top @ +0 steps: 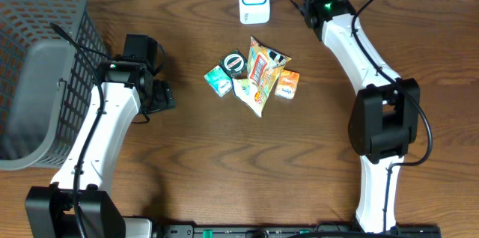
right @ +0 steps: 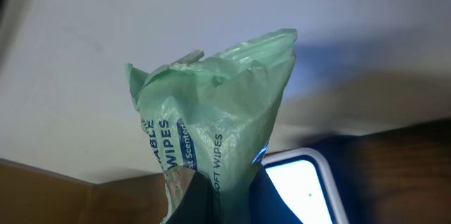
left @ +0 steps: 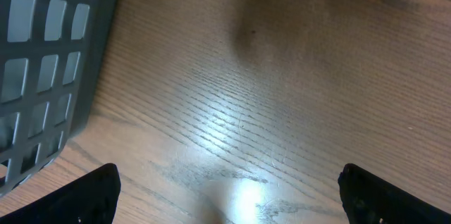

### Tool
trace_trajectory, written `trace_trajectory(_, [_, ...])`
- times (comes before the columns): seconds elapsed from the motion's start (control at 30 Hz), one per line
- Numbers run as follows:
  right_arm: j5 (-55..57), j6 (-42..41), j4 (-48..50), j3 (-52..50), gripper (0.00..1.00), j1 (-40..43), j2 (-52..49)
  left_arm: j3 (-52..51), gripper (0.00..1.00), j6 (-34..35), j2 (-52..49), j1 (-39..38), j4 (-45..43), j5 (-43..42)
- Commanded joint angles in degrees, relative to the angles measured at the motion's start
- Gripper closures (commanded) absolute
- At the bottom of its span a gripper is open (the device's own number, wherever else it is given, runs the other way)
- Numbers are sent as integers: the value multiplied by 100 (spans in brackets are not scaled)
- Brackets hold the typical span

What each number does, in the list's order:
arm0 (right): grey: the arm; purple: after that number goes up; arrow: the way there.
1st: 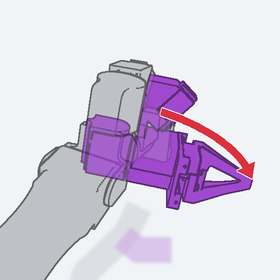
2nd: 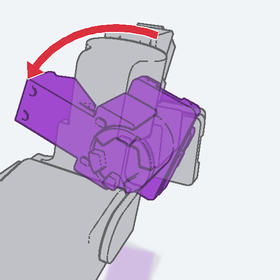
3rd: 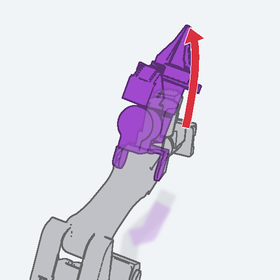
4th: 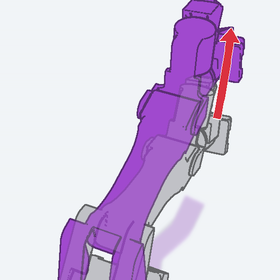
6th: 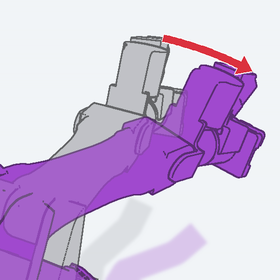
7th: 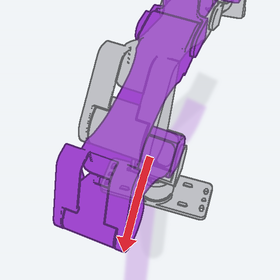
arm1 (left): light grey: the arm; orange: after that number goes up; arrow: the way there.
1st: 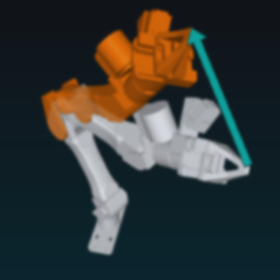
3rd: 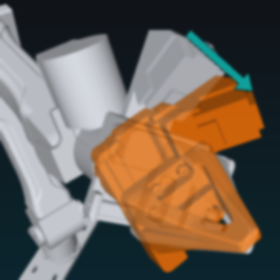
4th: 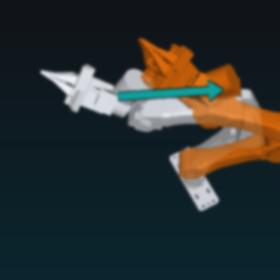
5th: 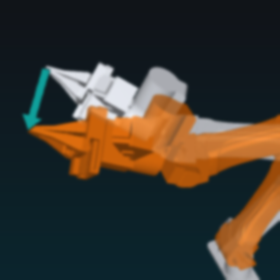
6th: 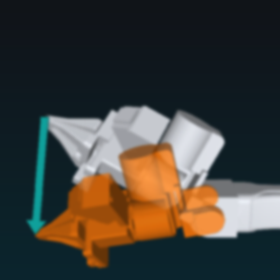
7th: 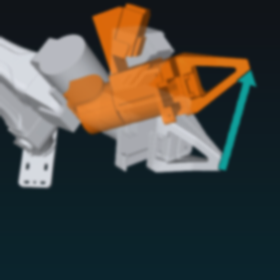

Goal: Scan the item barcode
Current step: 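Lift the green packet up to the white scanner, then carry the packet far right and drop it at the table edge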

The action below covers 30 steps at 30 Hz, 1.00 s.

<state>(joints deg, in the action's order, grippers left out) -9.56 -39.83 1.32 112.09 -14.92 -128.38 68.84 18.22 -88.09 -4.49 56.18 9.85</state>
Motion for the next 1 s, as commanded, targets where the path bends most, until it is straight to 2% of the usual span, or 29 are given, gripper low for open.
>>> trace_trajectory(0.0, [42, 90, -107, 61, 99, -136, -138, -28, 2, 76, 2, 20, 15, 116])
trace_trajectory(0.37, [61, 70, -114, 61, 99, -234, -960, -28, 3, 79, 0, 20, 15, 116])
trace_trajectory(0.77, [-498, 83, -164, 63, 99, 249, -616, -28, 2, 76, 2, 20, 15, 116])
trace_trajectory(0.9, [-474, 555, -857, 63, 99, 673, -146, -28, 3, 76, 0, 20, 15, 116])
trace_trajectory(0.97, [-236, 844, -1582, 63, 99, 977, 125, -28, 2, 76, 2, 20, 15, 116])
